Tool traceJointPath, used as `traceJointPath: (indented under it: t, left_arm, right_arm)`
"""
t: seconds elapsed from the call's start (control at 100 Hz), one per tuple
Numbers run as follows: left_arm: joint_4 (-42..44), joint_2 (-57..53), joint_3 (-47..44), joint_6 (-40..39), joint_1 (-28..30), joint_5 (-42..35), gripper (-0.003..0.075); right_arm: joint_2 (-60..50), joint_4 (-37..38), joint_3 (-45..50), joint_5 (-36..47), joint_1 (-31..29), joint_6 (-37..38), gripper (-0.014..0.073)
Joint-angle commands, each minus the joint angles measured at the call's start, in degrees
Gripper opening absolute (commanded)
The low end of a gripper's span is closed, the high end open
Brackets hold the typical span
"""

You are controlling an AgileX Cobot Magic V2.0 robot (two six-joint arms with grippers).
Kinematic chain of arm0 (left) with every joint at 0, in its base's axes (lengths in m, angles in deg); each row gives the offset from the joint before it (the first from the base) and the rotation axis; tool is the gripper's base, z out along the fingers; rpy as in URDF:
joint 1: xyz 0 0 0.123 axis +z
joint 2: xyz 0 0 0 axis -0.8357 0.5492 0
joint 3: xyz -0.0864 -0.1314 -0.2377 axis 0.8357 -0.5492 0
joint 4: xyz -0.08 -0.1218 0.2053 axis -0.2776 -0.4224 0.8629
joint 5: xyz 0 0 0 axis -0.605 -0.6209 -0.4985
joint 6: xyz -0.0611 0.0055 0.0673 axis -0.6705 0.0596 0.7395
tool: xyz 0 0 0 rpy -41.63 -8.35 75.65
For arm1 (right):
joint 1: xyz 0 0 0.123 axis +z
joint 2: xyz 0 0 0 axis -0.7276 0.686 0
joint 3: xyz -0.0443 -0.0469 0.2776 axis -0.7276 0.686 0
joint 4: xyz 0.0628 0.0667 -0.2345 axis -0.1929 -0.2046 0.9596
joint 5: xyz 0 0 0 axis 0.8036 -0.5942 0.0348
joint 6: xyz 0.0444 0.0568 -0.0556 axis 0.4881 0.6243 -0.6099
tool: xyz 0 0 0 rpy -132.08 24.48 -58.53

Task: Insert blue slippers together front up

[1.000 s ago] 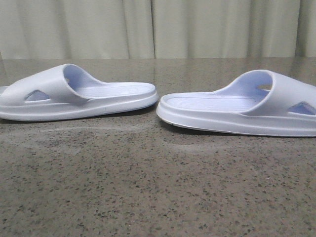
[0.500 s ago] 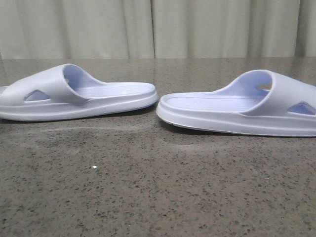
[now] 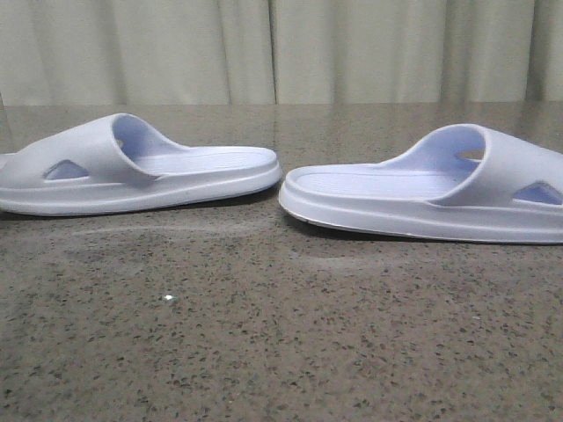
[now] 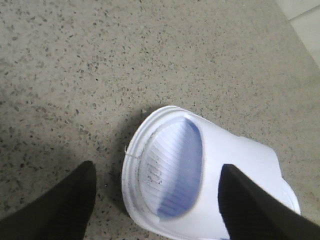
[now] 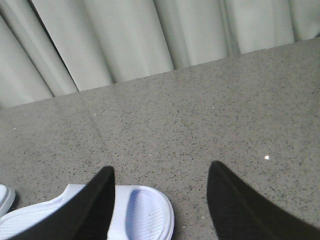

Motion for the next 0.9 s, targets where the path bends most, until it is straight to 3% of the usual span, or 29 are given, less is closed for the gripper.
traceJointPath:
  t: [0.0, 0.74, 0.89]
  left_arm:
    - [-1.4, 0.8, 2.4, -0.2, -0.1, -2.6, 0.0456]
    - [-2.9, 6.3, 2.7, 0.0, -0.1, -3.0, 0.0456]
    - [-3.3, 8.6, 2.7, 0.0, -2.9, -3.7, 0.0456]
  right_arm:
    - [1.0, -0.1, -2.1, 5.2, -0.4, -0.1, 0.0351]
    - [1.0, -0.6, -2.1, 6.3, -0.4, -0.1, 0.0351]
    - [1.0, -0.9, -2.1, 6.3, -0.4, -0.1, 0.0351]
